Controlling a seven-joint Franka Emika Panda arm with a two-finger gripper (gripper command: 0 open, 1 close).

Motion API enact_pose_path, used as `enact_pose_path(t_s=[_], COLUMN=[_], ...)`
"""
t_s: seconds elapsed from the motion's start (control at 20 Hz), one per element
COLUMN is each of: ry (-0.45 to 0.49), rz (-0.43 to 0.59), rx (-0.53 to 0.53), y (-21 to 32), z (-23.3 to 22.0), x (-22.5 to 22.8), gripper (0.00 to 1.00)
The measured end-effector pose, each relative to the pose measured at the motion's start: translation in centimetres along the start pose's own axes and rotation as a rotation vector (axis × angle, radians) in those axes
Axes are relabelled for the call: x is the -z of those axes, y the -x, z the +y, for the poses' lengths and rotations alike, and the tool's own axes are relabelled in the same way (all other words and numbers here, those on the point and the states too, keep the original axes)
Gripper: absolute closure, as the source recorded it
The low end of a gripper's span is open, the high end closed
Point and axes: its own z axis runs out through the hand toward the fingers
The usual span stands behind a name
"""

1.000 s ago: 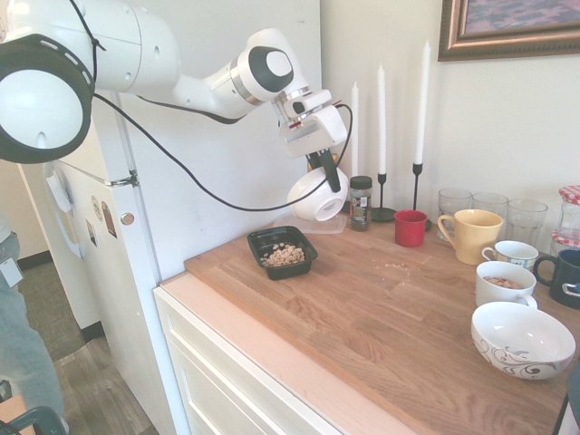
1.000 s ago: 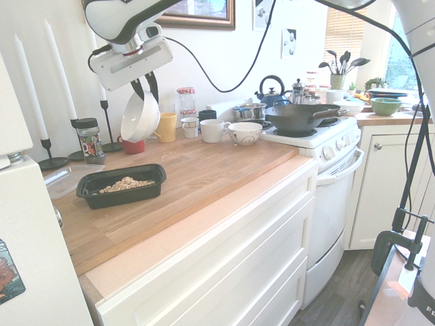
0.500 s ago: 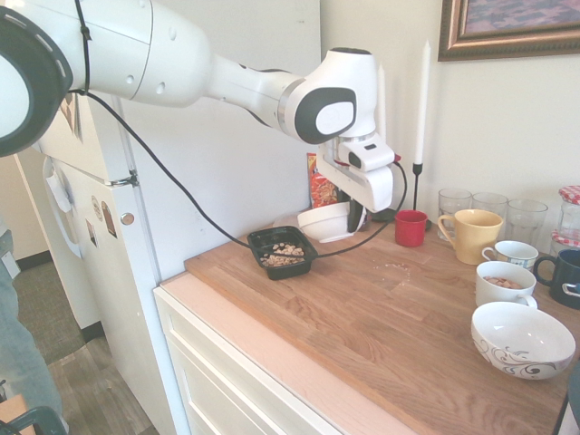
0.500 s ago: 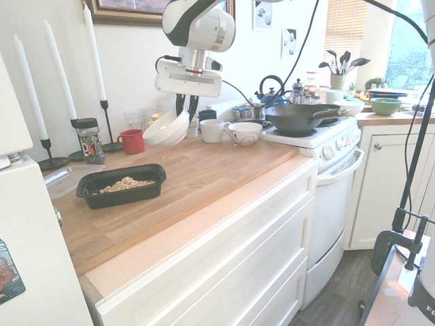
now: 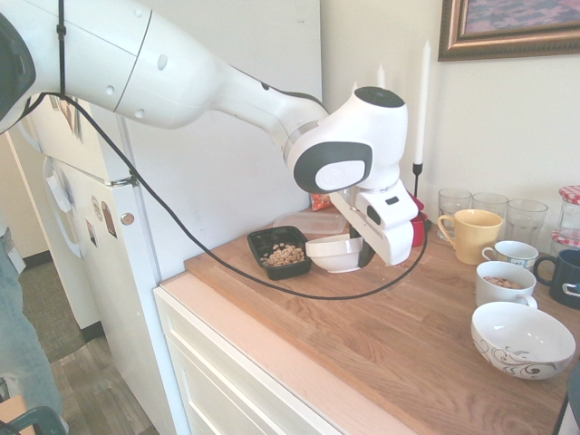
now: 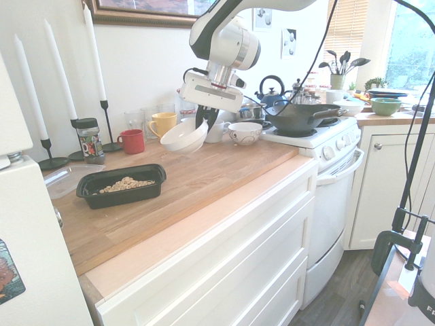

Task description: Put the cereal into the box

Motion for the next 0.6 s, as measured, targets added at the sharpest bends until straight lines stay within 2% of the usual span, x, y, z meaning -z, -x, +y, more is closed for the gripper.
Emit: enact_pose_path(t_s=[0.6], ry=[-0.079], rz=[-0.068], rx=[-0.069], y=[-4.8], z=[4.0], x=[-3.9], gripper=[1.0])
